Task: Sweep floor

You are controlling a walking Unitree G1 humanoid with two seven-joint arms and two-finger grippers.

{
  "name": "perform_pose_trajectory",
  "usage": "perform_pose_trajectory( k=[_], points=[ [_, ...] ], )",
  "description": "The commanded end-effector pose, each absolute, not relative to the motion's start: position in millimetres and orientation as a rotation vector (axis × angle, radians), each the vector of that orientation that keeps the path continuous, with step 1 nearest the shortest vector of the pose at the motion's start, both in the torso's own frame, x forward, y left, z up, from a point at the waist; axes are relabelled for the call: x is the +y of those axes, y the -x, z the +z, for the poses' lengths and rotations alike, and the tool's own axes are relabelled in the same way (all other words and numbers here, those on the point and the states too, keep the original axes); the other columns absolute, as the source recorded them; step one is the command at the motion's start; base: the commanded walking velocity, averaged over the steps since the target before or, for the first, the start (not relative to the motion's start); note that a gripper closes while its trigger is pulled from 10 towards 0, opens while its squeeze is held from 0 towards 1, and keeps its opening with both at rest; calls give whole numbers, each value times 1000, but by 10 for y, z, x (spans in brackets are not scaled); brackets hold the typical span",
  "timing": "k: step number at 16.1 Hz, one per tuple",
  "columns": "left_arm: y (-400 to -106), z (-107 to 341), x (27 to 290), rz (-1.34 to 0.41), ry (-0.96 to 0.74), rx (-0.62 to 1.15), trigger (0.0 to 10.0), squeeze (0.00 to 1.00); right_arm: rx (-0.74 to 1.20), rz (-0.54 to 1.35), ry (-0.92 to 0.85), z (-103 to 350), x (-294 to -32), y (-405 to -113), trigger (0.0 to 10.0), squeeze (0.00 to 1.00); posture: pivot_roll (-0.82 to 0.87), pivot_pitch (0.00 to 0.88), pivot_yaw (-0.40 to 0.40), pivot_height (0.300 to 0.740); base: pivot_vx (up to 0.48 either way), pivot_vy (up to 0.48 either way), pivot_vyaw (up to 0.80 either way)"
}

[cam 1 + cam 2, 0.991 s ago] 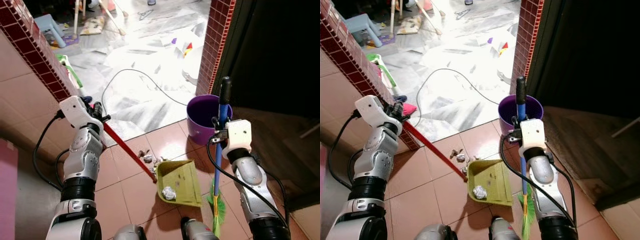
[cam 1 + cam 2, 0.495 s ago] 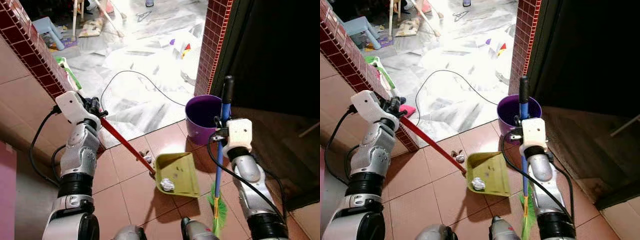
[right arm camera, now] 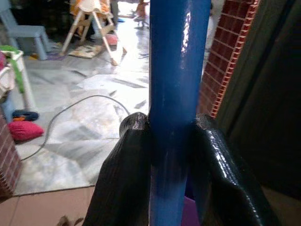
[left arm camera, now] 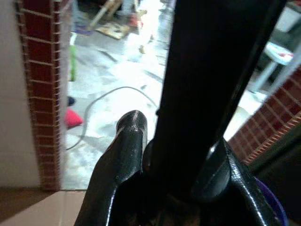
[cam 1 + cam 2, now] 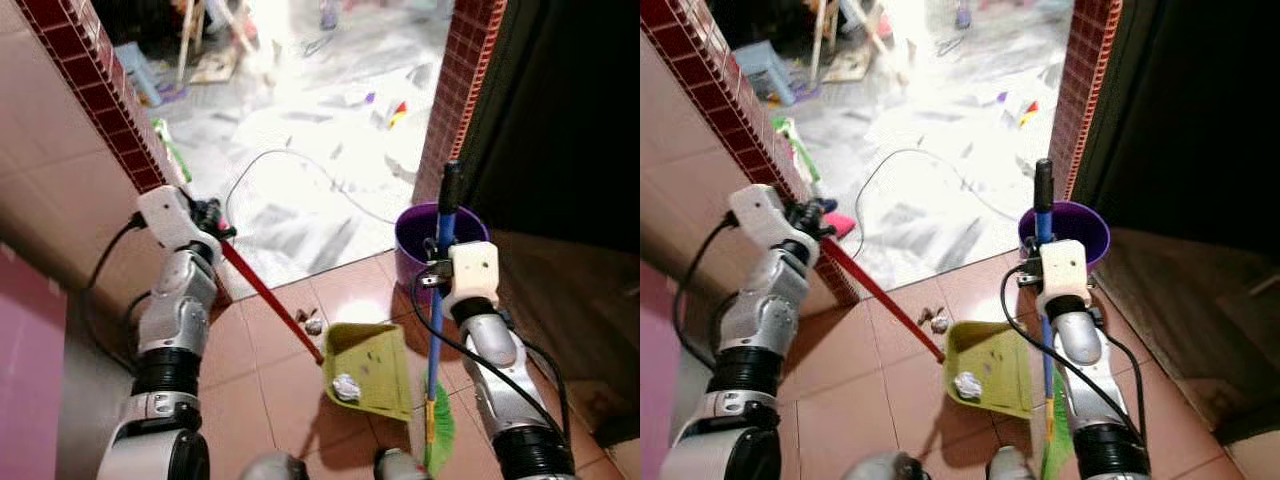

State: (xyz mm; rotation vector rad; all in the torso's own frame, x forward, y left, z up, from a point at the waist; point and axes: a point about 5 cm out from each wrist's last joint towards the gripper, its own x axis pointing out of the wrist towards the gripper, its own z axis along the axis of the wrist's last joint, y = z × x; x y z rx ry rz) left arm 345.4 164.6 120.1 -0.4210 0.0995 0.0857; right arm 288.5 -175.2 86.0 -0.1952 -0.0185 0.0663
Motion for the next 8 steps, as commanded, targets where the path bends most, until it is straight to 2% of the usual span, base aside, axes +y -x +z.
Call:
perform_pose_trajectory(
  k=[1,2,4,8],
  points=[
    [-3467,1266,1711,96,426,69,10000,0,-67,87,181,951,-1676,-2938,10000,0,-161,0,104,740,0,480,-800],
    [-3458,1259,1689,98,426,65,10000,0,-64,98,170,942,-1658,-2953,10000,0,-151,0,90,740,0,480,-550],
    [-3452,1249,1670,95,428,65,10000,0,-66,120,168,943,-1621,-2973,10000,0,-139,0,71,740,0,409,0],
    [-3369,1220,1578,41,387,46,10000,0,-87,188,170,999,-1470,-3112,10000,0,-87,0,3,740,0,0,0]
  ],
)
